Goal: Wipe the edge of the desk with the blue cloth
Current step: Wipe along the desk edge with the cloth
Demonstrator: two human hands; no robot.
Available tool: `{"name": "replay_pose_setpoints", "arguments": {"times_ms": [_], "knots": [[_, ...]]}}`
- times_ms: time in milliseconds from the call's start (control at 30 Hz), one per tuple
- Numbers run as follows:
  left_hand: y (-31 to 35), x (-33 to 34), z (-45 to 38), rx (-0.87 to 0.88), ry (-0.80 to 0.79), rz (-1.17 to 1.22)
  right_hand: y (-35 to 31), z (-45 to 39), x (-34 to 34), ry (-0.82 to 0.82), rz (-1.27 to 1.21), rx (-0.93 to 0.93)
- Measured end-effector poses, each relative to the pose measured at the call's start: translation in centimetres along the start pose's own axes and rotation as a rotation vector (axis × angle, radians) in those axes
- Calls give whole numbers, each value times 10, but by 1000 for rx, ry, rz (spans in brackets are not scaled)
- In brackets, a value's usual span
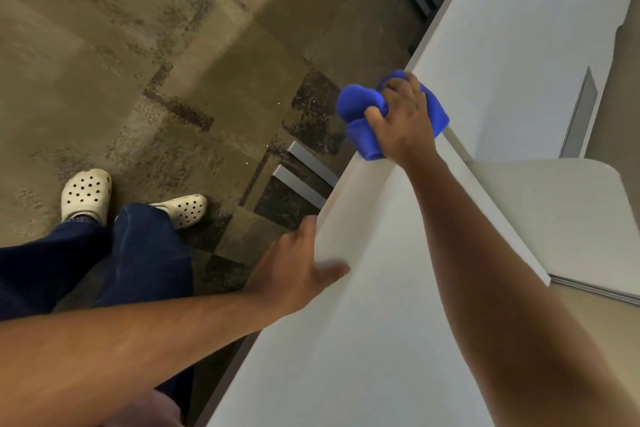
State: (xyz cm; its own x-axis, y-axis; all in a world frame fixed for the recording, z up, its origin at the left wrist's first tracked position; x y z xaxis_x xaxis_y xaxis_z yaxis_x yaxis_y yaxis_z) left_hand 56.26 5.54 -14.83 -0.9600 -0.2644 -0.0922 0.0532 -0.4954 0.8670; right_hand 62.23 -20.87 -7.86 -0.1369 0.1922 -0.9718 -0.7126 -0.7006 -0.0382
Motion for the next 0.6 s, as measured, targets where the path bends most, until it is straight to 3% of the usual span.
{"name": "replay_pose_setpoints", "arguments": {"times_ms": [267, 400, 600], "knots": [[4, -9, 3, 26, 75, -121, -45, 126, 38, -37, -219, 22], [6, -9, 4, 0, 15, -209, -35, 99, 30, -37, -88, 3], [-1, -21, 3, -70, -242, -259, -6, 28, 12, 17, -74, 109]]}}
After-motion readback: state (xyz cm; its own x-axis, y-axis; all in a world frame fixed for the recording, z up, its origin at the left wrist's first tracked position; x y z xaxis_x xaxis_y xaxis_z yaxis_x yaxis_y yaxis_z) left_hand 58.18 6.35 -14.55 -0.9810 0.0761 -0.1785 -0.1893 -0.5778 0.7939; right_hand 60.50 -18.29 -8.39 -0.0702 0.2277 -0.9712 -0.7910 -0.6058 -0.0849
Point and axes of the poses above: each hand's wrist, its own z-axis away from the middle knuckle, its own x-axis out of the palm, y = z × x, the point moved 8 cm from there along -z, towards the middle knuckle, and after that the axes turned 2 degrees about y, right-handed, at the moved point
